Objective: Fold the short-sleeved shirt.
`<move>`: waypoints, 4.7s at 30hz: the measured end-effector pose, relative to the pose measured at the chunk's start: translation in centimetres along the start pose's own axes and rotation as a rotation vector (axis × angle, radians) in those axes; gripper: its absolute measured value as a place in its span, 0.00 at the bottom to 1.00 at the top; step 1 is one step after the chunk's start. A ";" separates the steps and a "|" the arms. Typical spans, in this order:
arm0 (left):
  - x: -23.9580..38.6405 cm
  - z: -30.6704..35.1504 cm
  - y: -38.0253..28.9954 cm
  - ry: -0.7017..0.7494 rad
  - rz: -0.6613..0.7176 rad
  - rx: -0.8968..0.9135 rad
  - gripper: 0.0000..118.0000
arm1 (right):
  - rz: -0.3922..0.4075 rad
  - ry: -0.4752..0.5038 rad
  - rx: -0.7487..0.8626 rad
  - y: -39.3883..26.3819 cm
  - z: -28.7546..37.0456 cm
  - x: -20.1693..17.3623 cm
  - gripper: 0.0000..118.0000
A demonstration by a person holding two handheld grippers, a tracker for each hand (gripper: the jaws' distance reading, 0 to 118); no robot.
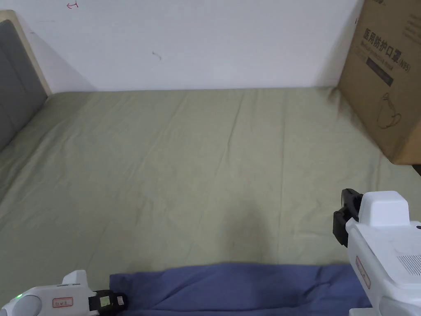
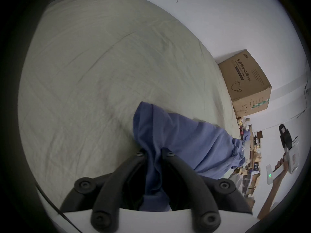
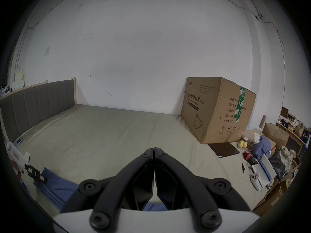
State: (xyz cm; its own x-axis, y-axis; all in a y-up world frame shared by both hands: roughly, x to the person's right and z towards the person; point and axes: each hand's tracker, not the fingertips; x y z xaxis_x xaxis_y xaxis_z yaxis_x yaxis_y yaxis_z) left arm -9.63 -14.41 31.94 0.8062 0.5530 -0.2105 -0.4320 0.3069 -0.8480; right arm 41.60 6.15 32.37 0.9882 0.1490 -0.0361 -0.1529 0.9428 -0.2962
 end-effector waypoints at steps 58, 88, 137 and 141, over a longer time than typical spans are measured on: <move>24.4 2.7 -4.6 0.153 -0.348 0.304 0.74 | -0.071 -0.044 0.053 0.0 3.4 7.5 0.00; 25.4 -11.8 -14.2 0.201 -0.639 0.050 0.00 | -0.073 -0.064 0.024 -0.6 3.4 8.1 0.00; 10.3 0.3 -2.2 -0.018 -0.167 0.011 0.09 | -0.047 -0.006 0.001 0.2 1.9 5.5 0.00; 9.0 4.5 -0.8 0.071 -0.192 0.057 0.09 | -0.049 0.007 0.014 0.4 1.9 5.3 0.00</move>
State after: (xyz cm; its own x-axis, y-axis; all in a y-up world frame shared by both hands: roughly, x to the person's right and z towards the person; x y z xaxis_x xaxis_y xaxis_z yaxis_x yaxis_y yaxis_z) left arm -3.84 -6.20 32.96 0.9015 0.4247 -0.0832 -0.2883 0.4460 -0.8473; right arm 46.73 7.88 33.89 0.9945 0.1005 -0.0289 -0.1045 0.9530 -0.2843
